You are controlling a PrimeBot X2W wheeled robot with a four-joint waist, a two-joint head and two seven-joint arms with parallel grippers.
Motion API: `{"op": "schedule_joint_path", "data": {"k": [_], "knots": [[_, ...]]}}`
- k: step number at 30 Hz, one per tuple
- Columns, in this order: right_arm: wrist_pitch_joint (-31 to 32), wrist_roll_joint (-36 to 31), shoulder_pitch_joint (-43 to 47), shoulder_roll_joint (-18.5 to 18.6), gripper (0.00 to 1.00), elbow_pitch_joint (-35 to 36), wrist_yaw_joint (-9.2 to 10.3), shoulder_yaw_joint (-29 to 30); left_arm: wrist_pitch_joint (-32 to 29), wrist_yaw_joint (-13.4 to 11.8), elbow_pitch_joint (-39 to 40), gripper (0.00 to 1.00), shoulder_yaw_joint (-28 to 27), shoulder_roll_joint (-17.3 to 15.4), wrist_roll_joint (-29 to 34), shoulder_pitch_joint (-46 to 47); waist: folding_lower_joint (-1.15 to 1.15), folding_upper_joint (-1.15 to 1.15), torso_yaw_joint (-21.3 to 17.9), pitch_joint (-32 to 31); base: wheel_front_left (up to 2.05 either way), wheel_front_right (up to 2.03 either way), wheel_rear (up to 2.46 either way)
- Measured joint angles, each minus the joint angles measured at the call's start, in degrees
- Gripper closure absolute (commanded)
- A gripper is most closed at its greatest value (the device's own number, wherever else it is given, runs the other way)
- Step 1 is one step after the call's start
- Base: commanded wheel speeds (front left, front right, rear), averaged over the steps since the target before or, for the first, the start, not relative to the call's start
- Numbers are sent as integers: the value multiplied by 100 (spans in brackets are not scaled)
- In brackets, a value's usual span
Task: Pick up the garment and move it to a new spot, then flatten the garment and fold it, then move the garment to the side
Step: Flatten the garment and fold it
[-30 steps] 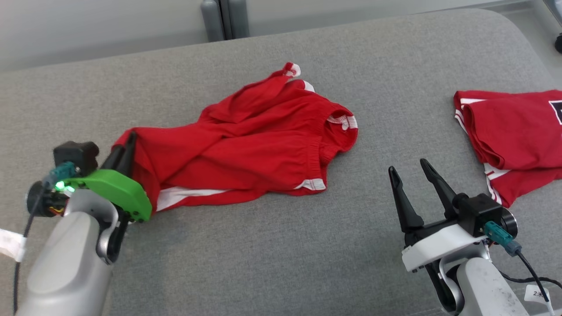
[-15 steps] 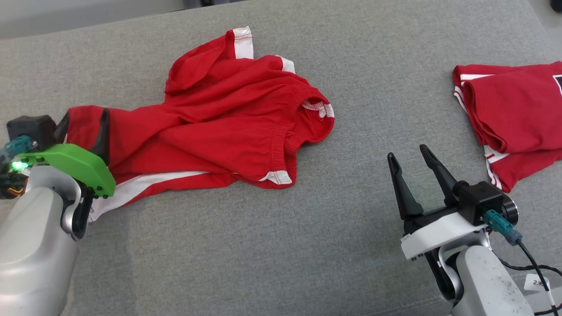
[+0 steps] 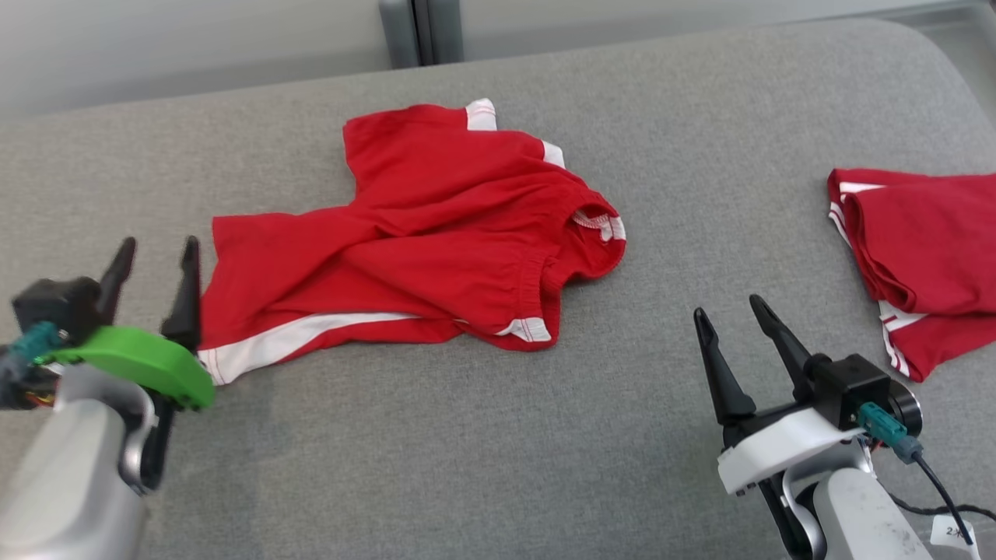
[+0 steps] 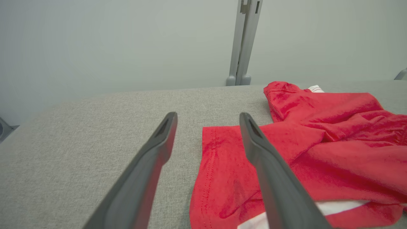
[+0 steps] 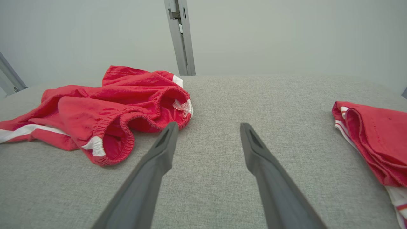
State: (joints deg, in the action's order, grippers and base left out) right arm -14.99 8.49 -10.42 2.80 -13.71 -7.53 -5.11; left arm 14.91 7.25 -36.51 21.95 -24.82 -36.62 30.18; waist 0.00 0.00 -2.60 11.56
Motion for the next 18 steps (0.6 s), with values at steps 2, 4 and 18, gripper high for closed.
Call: {"op": "schedule_joint_path", "data": {"k": [2,4,18], "knots": [[0,0,98,0,0,-26,0,20,5,-76,388,0,-157,179,157,-331,0,0,55,-133,0,0,0],[0,2,191,0,0,-48,0,35,12,-123,681,0,-275,371,260,-698,0,0,99,-262,0,0,0],[0,121,720,0,0,-47,0,118,12,-377,2020,0,-1228,1741,1206,-2878,0,0,268,-1217,0,0,0]]}}
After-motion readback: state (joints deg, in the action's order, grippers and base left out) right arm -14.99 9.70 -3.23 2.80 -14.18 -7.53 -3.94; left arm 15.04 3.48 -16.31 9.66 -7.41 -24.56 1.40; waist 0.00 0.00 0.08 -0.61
